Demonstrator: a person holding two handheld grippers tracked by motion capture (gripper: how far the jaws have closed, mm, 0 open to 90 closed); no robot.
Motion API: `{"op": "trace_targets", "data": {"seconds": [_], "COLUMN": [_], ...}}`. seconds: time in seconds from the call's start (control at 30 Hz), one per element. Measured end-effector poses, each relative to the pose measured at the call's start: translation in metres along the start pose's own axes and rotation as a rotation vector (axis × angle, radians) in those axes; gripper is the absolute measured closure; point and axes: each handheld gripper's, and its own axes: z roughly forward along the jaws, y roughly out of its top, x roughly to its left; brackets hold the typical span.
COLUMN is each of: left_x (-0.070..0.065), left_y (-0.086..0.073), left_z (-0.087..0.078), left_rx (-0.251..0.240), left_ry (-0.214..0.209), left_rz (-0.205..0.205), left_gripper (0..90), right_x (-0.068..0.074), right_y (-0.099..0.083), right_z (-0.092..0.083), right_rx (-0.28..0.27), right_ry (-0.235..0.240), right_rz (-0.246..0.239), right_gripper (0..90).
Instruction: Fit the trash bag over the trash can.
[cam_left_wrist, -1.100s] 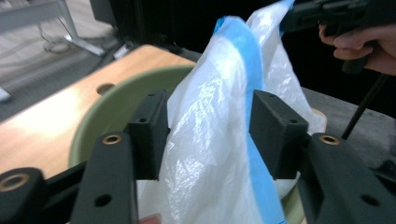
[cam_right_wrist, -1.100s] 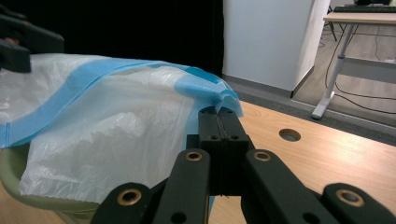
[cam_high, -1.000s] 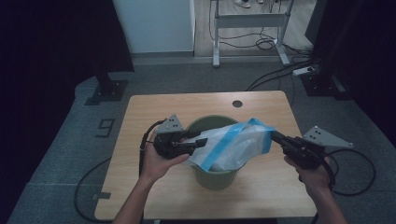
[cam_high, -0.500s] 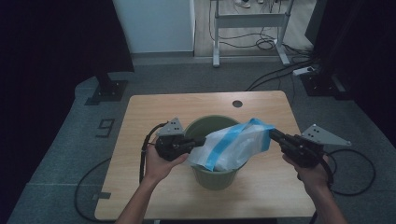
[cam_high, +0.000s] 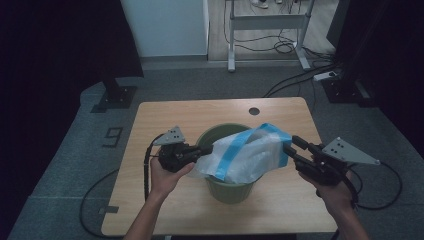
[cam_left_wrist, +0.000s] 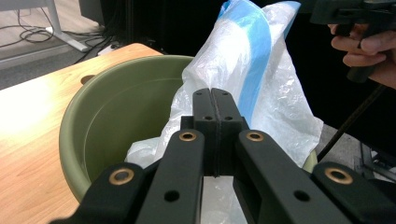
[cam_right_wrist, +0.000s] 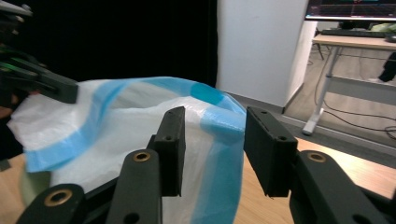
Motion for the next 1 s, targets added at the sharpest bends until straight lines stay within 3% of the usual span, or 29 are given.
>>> {"op": "trace_targets", "data": {"seconds": [0.23, 0.43, 0.77, 1.0], "left_x": [0.0, -0.001, -0.003, -0.005], "left_y": [0.001, 0.0, -0.001, 0.0], "left_z": [-0.001, 0.001, -0.001, -0.003], "left_rx": [-0.009, -0.009, -0.028, -0.032], "left_ry": [0.009, 0.006, -0.003, -0.006], "left_rz": [-0.012, -0.01, -0.014, -0.007], "left_gripper": [90.0, 90.0, 90.0, 90.0], "right_x": [0.005, 0.008, 0.031, 0.043], "right_y": [0.009, 0.007, -0.008, -0.009], "right_z": [-0.006, -0.005, 0.035, 0.058], "right_rx": [-0.034, -0.013, 0.056, 0.057], "right_ry": [-0.013, 0.013, 0.111, 0.19], "right_rz": [0.018, 0.022, 0.011, 0.021], "right_gripper": [52.7, 53.0, 54.2, 58.5]}}
